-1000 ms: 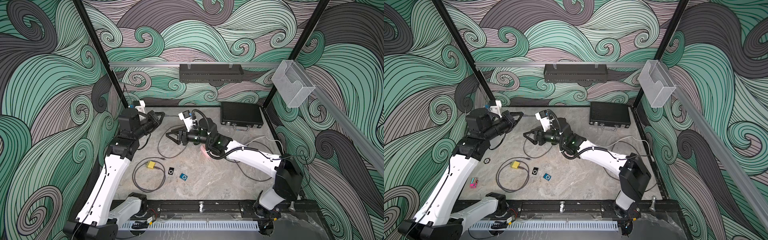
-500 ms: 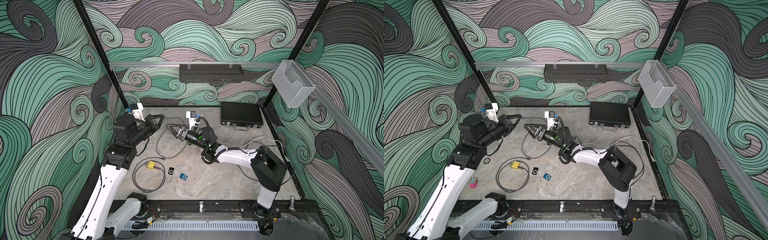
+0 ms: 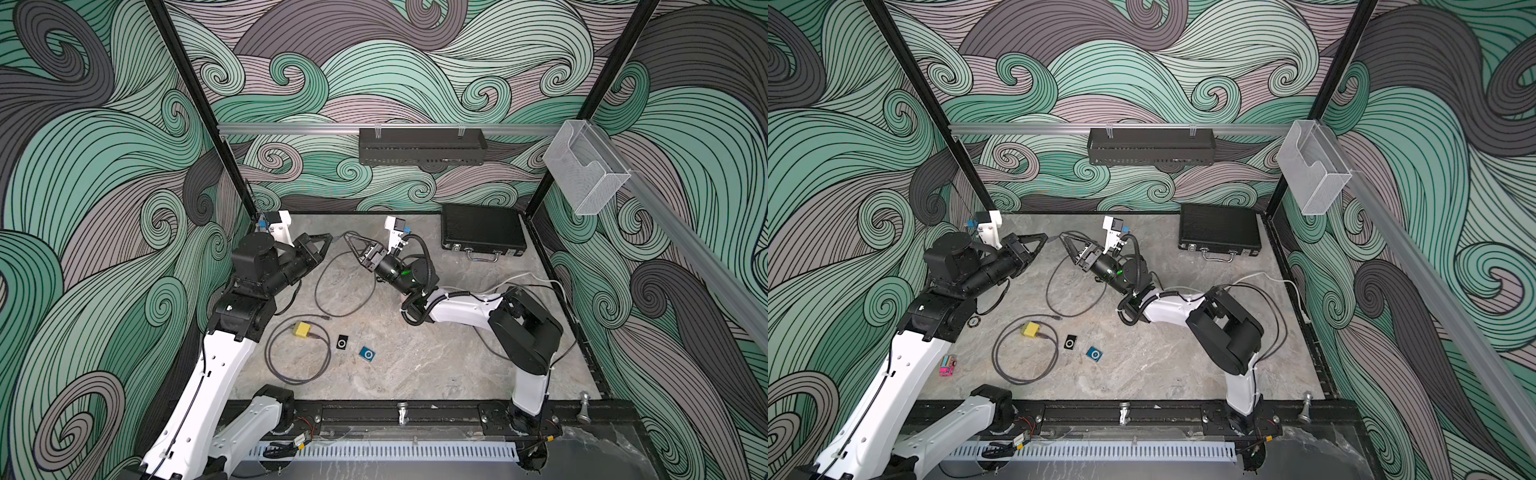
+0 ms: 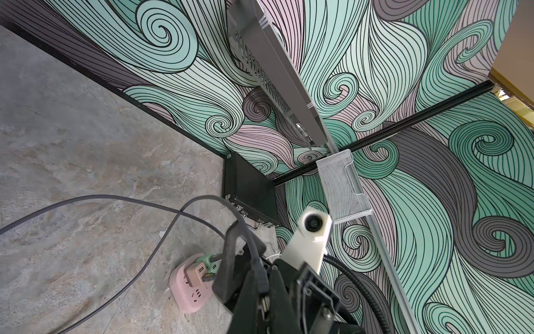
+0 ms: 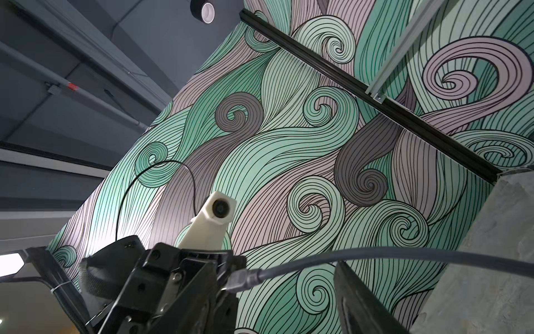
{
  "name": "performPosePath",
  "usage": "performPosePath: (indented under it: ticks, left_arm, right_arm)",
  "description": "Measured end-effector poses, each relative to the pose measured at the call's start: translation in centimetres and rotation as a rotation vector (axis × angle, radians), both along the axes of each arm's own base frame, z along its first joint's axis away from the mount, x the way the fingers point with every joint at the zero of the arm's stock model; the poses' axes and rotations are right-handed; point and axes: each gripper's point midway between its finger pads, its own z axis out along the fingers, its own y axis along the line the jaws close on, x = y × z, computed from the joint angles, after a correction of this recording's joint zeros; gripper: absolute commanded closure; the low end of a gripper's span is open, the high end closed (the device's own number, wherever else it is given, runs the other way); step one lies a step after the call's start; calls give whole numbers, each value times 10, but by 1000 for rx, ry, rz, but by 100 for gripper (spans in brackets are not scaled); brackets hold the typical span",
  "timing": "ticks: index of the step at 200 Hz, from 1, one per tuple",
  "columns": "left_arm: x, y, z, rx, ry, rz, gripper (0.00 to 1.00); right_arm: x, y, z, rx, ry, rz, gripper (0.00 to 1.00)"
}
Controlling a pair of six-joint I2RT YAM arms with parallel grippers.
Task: Charge mp3
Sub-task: Pick up the charging cable from the center of the board.
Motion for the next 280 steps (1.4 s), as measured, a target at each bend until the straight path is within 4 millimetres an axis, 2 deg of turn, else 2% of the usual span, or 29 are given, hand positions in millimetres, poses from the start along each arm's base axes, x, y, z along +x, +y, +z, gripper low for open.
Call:
performPosePath:
  ticks: [24,59,78,95,126,133,138,148,160,190,217,244,280]
  left_arm:
    - [0,-2,-2,4,3,-1,91]
    - [0,-5,-3,9,5,0,92]
    - [2,-11,-7,13,17,-16,92]
    - [2,-18,-11,20,26,-36,92]
    - [-2,-23,-17,51,28,-60,89]
    - [-3,-24,-18,60,29,-64,85]
    - [-3,-24,-19,66,31,-66,78]
    - [-4,-23,-22,83,34,-68,66]
    - [-4,-22,-27,95,49,-58,61]
    - [-7,-10,-34,137,72,-4,59]
    - [-17,11,-23,184,14,78,60]
    - [-27,18,-10,218,-73,90,60]
    - [-28,-1,-13,255,-112,-29,62]
  right_arm:
    - [7,7,-12,-2,46,19,37]
    - [6,5,-9,18,63,30,34]
    - [6,4,-7,28,61,27,38]
    - [6,3,-6,40,70,28,49]
    - [8,-1,-1,74,81,23,87]
    - [9,-2,0,74,80,21,95]
    - [9,-2,0,77,84,23,100]
    - [9,-2,0,79,88,25,100]
    - [9,-3,0,76,83,20,100]
    - [6,-10,-9,40,88,8,100]
    - [1,-24,-9,-26,68,-11,100]
    - [-14,-36,15,-106,-20,-41,100]
    - [-47,-46,55,-203,-180,-78,100]
